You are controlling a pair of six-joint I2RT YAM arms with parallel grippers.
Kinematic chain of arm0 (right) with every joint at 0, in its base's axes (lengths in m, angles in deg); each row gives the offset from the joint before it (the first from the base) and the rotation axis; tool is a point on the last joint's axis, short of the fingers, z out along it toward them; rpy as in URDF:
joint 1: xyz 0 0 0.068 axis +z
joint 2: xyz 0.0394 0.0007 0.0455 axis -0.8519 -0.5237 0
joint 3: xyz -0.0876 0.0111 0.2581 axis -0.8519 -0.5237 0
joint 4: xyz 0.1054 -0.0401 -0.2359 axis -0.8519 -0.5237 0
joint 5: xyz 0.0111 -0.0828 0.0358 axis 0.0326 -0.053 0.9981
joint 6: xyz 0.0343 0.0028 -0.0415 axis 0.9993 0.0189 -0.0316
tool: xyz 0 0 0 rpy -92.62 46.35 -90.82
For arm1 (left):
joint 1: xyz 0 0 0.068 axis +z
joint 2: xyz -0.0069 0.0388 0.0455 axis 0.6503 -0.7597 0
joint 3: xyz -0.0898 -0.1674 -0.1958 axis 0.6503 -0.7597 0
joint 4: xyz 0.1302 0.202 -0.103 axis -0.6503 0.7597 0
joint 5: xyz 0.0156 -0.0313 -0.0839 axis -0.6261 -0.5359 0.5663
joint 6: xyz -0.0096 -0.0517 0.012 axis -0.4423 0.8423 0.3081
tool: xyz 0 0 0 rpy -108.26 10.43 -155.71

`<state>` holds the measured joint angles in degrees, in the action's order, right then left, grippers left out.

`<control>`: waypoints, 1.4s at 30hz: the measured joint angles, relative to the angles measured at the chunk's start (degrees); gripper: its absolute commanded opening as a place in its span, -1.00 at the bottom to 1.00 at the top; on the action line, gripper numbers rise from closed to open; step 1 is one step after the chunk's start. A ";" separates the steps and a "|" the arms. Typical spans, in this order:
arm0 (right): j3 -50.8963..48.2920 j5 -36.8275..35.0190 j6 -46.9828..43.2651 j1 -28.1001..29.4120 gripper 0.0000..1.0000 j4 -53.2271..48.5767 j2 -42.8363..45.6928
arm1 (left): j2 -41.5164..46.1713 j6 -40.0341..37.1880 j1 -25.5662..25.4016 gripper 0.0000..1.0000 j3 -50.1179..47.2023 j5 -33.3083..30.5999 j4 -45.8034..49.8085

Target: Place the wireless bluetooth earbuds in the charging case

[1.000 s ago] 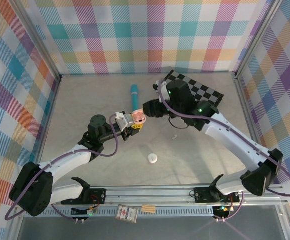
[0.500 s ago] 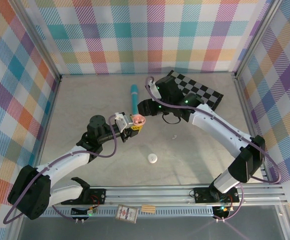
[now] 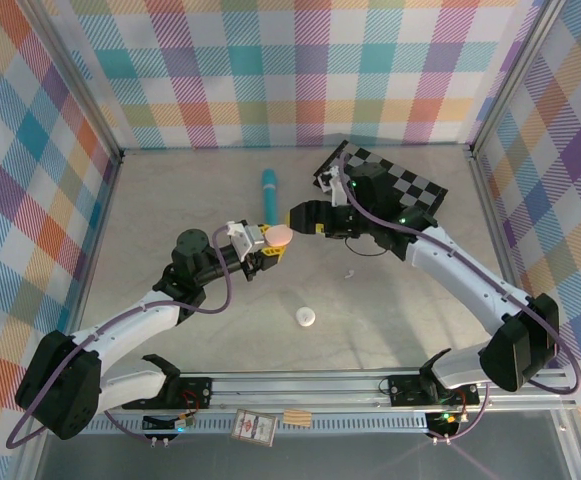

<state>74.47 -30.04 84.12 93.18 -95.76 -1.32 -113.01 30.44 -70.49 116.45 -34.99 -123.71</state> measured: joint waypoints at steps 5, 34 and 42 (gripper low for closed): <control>-5.77 9.14 9.25 -0.09 0.42 10.36 -0.13 | -0.07 2.95 0.00 -0.39 -0.02 0.59 -4.70; -10.47 2.36 12.57 -8.46 -0.57 16.74 -3.30 | -0.31 0.68 -1.18 0.99 -0.44 -0.37 4.07; -9.66 -4.59 8.13 -10.64 -0.58 15.41 -19.56 | -0.26 -1.25 -5.05 0.99 -1.49 -5.16 12.98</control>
<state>64.81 -34.63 92.25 82.54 -80.35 -20.88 -113.27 29.20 -75.54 114.97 -40.15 -110.72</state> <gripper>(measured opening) 0.262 0.996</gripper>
